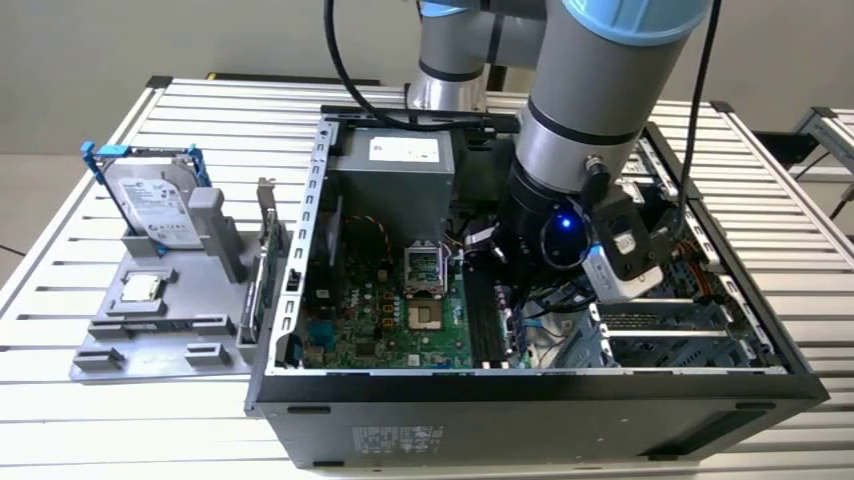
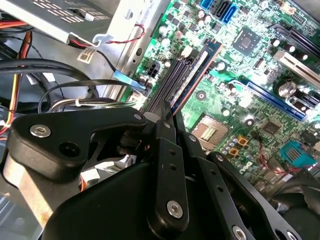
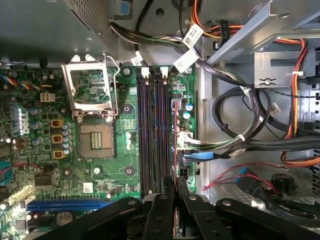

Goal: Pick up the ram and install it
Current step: 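Insert the ram into the slot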

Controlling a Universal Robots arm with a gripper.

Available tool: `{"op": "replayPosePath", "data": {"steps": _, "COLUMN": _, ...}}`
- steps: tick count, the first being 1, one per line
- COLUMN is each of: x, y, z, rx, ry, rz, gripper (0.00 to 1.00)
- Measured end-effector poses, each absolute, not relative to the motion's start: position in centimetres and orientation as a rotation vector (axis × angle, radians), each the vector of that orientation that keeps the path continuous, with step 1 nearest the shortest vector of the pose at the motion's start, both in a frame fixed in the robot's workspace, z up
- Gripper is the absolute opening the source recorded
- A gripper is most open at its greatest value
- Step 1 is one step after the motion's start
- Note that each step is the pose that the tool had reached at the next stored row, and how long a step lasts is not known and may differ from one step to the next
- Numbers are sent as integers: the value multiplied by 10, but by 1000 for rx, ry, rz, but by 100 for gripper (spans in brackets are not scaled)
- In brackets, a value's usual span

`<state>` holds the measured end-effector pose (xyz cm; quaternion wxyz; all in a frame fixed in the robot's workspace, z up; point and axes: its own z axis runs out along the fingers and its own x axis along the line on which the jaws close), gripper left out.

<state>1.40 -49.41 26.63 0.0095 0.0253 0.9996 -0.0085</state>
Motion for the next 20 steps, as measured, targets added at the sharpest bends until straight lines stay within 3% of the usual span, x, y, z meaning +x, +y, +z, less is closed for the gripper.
{"op": "replayPosePath", "data": {"steps": 20, "x": 14, "y": -493, "z": 254, "rx": 79, "ry": 3122, "rz": -27, "gripper": 0}}
